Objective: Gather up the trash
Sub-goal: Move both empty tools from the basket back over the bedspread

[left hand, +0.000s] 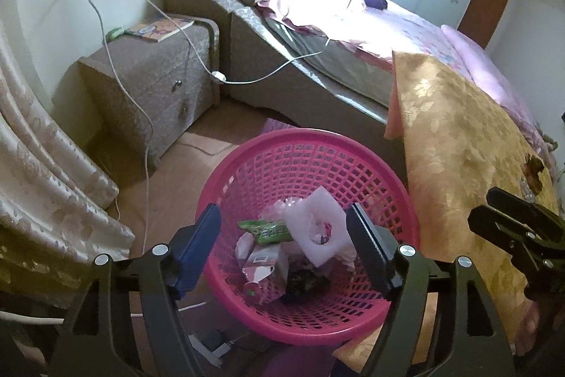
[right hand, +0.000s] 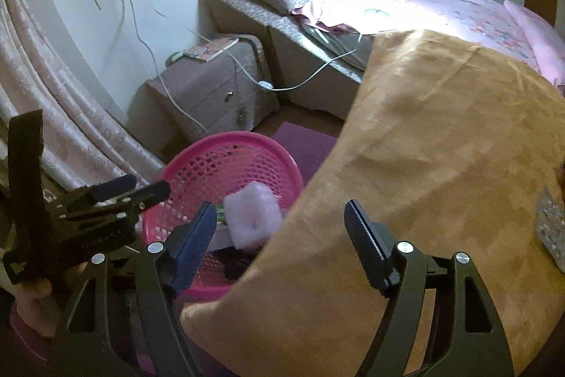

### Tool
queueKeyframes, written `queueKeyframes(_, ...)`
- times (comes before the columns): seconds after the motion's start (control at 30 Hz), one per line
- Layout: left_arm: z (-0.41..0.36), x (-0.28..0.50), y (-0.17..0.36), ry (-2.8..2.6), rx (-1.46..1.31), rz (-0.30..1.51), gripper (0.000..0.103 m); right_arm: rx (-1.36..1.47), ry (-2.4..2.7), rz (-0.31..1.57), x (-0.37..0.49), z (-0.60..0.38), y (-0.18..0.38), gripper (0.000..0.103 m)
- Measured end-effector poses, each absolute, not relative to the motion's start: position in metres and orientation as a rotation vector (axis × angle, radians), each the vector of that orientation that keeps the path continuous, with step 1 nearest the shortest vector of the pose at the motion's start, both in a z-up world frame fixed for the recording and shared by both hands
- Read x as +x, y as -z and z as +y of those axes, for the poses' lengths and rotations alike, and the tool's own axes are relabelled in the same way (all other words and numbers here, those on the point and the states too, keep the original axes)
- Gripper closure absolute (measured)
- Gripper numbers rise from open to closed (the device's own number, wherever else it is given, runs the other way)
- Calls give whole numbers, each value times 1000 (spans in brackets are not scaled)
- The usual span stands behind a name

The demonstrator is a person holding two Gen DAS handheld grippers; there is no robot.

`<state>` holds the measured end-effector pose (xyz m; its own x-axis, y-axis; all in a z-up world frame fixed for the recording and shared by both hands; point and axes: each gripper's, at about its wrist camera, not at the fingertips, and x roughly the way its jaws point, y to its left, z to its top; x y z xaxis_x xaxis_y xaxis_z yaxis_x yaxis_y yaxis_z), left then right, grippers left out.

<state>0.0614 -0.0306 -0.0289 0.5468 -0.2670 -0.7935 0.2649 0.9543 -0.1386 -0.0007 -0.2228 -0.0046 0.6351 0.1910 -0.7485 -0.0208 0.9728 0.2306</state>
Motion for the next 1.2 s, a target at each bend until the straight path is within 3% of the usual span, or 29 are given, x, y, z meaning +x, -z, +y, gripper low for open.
queueKeyframes(1.2,-134,-3,9,528,151,887,32,386,343,755,-147,-400,20,31)
